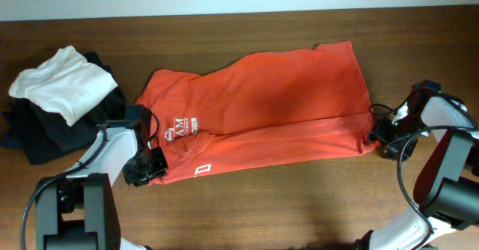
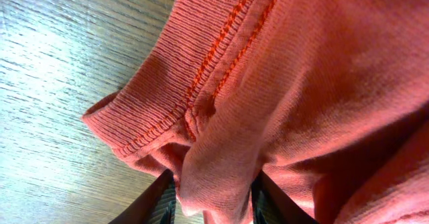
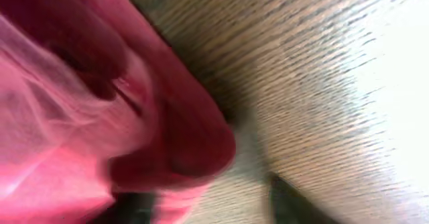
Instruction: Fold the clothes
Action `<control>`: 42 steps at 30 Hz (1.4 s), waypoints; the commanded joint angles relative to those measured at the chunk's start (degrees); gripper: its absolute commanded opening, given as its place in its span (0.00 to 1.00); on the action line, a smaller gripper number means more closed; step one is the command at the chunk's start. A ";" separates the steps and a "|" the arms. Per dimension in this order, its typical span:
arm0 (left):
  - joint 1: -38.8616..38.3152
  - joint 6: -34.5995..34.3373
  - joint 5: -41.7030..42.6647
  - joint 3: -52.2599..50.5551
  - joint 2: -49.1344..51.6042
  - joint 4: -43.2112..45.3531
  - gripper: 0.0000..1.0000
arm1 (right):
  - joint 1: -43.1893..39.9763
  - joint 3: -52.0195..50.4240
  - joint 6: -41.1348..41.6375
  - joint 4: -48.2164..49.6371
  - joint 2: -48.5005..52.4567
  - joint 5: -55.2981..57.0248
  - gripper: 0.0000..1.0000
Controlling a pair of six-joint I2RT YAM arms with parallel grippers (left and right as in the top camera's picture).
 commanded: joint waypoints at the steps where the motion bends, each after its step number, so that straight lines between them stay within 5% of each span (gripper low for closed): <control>1: 0.35 0.26 -0.52 -0.68 0.42 0.59 0.39 | 0.44 -0.13 -0.48 0.26 0.48 -0.90 0.18; 2: 0.35 0.26 -0.50 -0.68 0.42 0.55 0.39 | 0.44 -0.13 -0.48 0.39 0.48 -0.72 0.06; 3: 0.35 0.26 -0.52 -0.68 0.42 0.42 0.39 | 0.33 -0.13 -0.46 0.33 0.48 -0.42 0.04; 5: 0.35 0.31 -0.52 -0.68 0.42 0.13 0.38 | -0.24 0.00 -0.28 -0.96 0.39 1.25 0.04; 14: 0.35 2.25 -0.94 -0.68 0.42 -7.02 0.02 | -10.34 1.99 10.34 -12.81 -1.27 14.14 0.04; 20: 0.35 4.90 1.09 2.45 -0.90 -10.36 0.00 | -9.73 2.05 9.66 -15.13 -5.97 13.29 0.07; 22: 0.35 4.87 2.43 5.90 -2.36 -11.52 0.11 | -9.20 2.19 8.96 -15.78 -8.22 13.27 0.23; 25: 0.33 4.87 2.51 11.74 -4.33 -13.16 0.58 | -8.96 3.28 8.50 -16.90 -11.61 12.61 0.49; 27: 0.33 4.90 2.54 16.02 -4.76 -13.18 0.71 | -8.96 4.48 5.66 -17.25 -13.57 10.49 0.53; 32: 0.33 6.62 7.98 20.81 -4.61 -1.36 0.73 | -8.90 7.19 -2.10 -17.31 -15.47 -0.57 0.57; 42: -0.17 9.88 11.13 22.25 5.51 19.43 0.73 | -8.98 7.85 -0.98 -21.24 -15.52 7.85 0.65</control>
